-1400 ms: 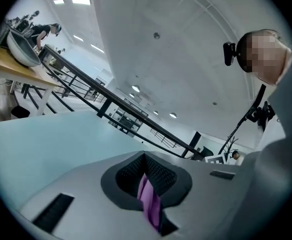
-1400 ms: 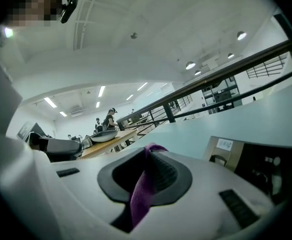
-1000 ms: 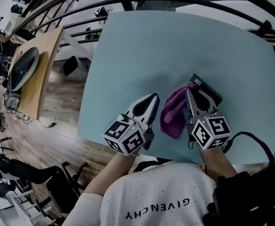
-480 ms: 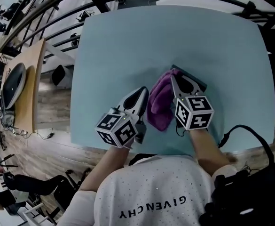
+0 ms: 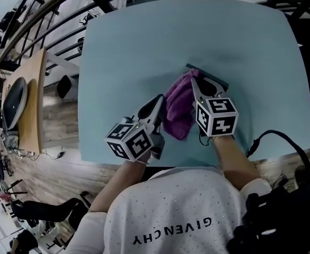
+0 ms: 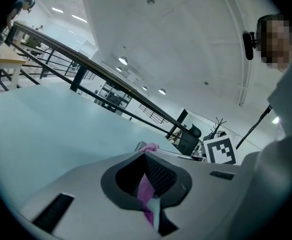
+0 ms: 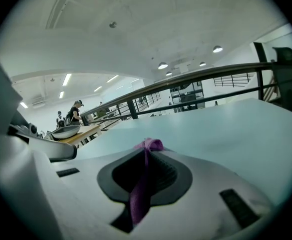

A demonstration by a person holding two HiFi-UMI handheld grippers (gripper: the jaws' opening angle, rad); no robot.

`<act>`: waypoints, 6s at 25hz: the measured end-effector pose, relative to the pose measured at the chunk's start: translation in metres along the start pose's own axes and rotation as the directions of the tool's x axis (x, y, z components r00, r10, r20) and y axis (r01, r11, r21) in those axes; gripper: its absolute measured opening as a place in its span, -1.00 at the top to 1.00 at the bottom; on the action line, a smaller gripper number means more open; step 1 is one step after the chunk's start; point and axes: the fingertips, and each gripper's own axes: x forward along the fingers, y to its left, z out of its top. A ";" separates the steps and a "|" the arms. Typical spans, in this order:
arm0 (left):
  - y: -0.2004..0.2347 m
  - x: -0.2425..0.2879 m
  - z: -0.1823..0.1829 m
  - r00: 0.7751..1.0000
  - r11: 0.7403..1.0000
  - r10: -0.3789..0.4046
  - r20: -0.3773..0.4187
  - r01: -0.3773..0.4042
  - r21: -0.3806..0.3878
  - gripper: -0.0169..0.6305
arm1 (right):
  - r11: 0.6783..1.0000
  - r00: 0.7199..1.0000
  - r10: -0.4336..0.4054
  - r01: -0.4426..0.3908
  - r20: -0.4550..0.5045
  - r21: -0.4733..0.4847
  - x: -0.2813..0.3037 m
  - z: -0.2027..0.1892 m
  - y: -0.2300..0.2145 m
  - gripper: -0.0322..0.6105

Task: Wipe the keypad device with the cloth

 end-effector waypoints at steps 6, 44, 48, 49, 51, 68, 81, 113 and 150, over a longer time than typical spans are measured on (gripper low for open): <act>-0.031 0.007 -0.011 0.996 0.997 -0.073 -0.050 0.075 0.034 0.95 | 0.999 0.999 -0.039 0.039 0.005 0.018 -0.020 -0.003 -0.018 0.81; -0.046 -0.016 -0.011 0.995 0.994 -0.102 -0.022 0.102 -0.028 0.95 | 0.995 0.994 -0.059 0.052 0.087 0.085 -0.062 -0.010 -0.030 0.81; -0.039 -0.027 -0.007 0.997 0.997 -0.075 -0.003 0.075 -0.020 0.95 | 1.000 0.999 0.002 -0.003 0.053 0.030 -0.041 -0.010 -0.002 0.81; -0.036 -0.030 -0.005 0.998 0.998 -0.064 0.003 0.065 -0.021 0.95 | 1.000 0.999 0.019 -0.020 0.047 0.021 -0.037 -0.010 0.005 0.81; -0.030 -0.039 -0.002 0.999 0.999 -0.041 0.017 0.042 -0.026 0.95 | 0.999 0.998 0.048 -0.048 0.037 0.009 -0.028 -0.009 0.017 0.81; 0.020 -0.070 0.006 0.996 0.996 0.054 0.069 -0.048 -0.081 0.95 | 1.000 0.997 0.015 -0.015 -0.077 -0.006 0.018 -0.021 0.033 0.81; 0.017 -0.062 -0.002 0.995 0.992 -0.098 -0.029 0.096 -0.080 0.95 | 0.978 0.977 -0.205 0.207 -0.058 0.035 -0.016 -0.035 -0.005 0.81; 0.056 -0.025 -0.006 0.923 0.938 -0.293 -0.251 0.329 0.112 0.95 | 0.877 0.910 -0.408 0.367 0.077 0.310 -0.099 -0.038 -0.025 0.81; 0.033 -0.012 -0.008 0.924 0.929 -0.326 -0.201 0.353 0.115 0.95 | 0.962 0.964 -0.262 0.264 -0.036 0.065 -0.005 -0.051 0.037 0.81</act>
